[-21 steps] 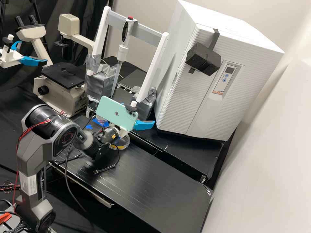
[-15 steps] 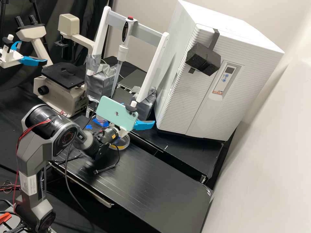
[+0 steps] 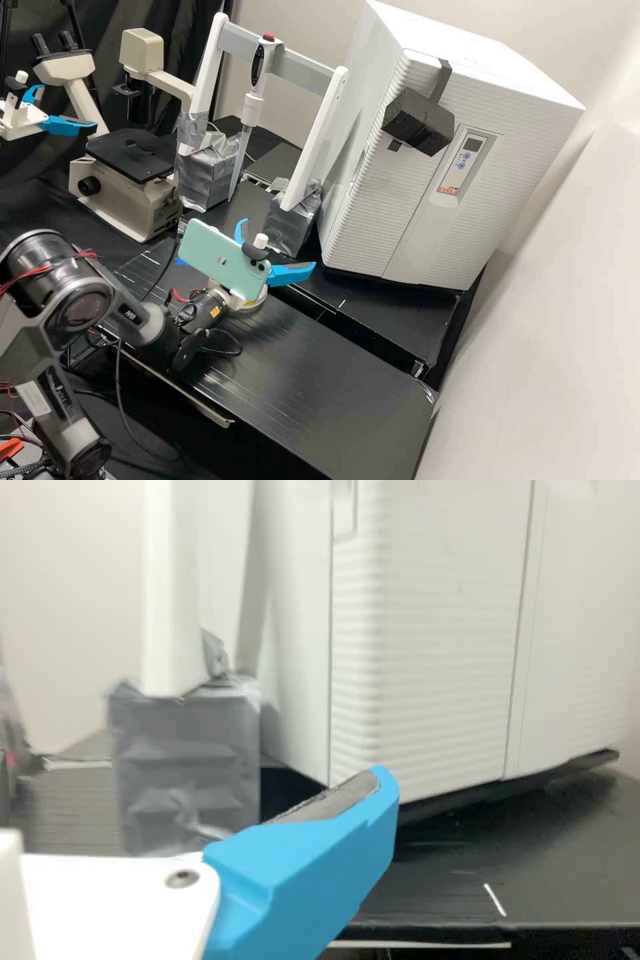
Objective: Open the lid
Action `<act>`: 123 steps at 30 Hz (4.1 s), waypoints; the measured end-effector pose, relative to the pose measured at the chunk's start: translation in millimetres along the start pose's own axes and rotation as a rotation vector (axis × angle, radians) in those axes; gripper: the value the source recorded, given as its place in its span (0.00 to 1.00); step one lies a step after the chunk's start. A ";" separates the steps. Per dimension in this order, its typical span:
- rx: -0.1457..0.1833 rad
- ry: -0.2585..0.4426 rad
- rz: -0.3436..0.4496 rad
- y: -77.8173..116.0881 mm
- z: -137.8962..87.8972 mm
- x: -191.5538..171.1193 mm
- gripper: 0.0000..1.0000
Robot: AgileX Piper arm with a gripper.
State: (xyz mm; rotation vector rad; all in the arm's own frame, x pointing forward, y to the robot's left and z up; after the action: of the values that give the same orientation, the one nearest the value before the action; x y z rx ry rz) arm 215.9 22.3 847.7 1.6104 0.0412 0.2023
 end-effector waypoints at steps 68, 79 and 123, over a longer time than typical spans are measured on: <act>-0.019 -0.050 -0.161 -13.6 15.3 -54.0 1.00; -0.023 -0.061 -0.152 -14.1 16.7 -52.8 1.00; -0.035 -0.050 -0.175 -18.2 15.7 -51.5 0.00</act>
State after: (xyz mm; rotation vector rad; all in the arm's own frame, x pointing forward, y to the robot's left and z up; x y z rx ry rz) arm 169.5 0.0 823.6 1.5670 0.1390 0.0268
